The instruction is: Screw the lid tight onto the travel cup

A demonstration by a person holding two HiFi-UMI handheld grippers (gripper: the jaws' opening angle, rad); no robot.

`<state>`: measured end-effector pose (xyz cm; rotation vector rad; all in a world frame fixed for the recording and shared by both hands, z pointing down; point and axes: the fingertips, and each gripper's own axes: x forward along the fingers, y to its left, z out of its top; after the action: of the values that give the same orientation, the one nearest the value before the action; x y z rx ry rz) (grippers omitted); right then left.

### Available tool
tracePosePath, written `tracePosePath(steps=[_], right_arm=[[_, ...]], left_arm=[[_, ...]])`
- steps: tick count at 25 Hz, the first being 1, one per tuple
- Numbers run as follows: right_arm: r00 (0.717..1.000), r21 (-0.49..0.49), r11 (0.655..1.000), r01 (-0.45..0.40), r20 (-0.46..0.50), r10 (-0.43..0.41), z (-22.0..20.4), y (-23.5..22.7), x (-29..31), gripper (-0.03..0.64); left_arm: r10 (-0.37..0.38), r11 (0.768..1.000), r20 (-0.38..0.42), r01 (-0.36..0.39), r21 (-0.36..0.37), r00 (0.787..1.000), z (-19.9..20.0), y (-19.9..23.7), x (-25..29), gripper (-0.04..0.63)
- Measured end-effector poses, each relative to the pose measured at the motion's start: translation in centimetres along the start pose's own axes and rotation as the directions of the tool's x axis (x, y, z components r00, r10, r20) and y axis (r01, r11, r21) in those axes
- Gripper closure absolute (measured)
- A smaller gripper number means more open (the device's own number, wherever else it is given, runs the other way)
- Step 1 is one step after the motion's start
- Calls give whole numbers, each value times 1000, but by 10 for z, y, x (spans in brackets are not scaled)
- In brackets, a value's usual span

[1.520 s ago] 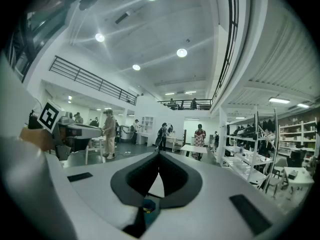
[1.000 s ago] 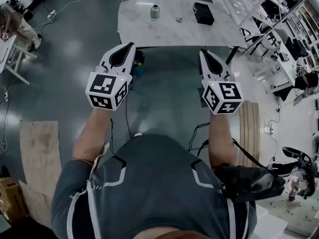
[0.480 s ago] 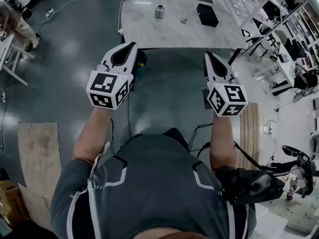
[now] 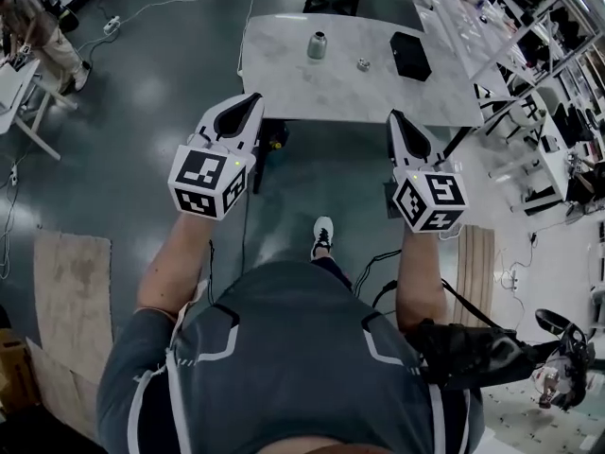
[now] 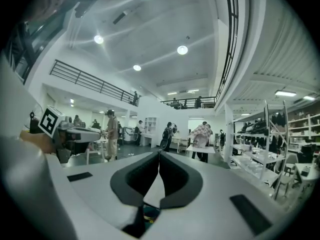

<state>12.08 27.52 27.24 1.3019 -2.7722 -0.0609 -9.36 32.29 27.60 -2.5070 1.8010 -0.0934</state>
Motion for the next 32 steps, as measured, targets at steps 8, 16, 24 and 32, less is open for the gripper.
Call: tracePosePath(steps=[8, 16, 24, 32], right_arm=[[996, -13, 996, -84, 10, 84, 4, -91, 77, 589], [991, -3, 991, -137, 8, 137, 5, -178, 135, 589], [988, -6, 988, -154, 13, 155, -8, -235, 168, 589], [989, 27, 988, -150, 6, 149, -13, -250, 202, 588]], left_arm=[[97, 995, 10, -97, 14, 995, 13, 16, 101, 586], [138, 990, -27, -138, 16, 990, 16, 18, 199, 586], [130, 991, -38, -130, -6, 991, 6, 8, 267, 586], [104, 994, -61, -105, -16, 993, -3, 27, 304, 586]])
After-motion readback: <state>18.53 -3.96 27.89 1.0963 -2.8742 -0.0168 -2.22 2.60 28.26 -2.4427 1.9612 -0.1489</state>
